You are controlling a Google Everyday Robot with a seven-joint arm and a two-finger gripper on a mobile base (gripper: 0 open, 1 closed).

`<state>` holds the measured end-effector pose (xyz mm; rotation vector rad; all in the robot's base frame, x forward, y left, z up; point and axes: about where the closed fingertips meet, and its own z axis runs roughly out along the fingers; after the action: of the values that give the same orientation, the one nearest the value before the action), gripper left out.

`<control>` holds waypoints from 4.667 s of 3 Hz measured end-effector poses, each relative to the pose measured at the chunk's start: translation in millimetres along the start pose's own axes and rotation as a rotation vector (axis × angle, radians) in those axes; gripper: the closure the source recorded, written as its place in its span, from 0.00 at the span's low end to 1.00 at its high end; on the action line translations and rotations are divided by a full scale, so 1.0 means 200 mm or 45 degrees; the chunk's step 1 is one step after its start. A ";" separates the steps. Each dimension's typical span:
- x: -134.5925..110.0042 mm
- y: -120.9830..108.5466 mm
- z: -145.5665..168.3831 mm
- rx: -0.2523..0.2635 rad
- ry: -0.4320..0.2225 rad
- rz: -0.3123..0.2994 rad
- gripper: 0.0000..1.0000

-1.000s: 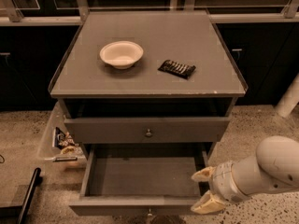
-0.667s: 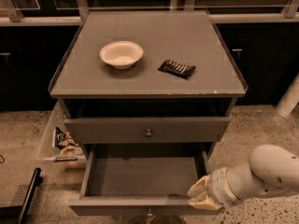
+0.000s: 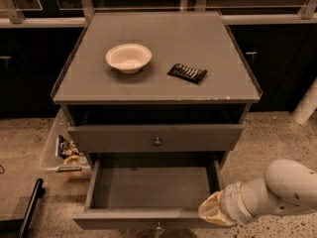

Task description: Close middle drawer

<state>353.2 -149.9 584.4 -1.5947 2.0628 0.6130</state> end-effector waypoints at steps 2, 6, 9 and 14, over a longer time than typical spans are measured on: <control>0.29 -0.04 0.40 0.089 -0.068 0.056 1.00; 0.53 -0.13 0.78 0.101 -0.120 0.035 0.82; 0.53 -0.13 0.78 0.100 -0.120 0.035 0.12; 0.29 -0.87 0.57 0.332 -0.111 -0.199 0.88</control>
Offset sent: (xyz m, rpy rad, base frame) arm 0.0179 -0.0011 -0.1674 0.0650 -0.0924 -0.1485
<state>519.8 -166.6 446.7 -1.5303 1.8479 0.3364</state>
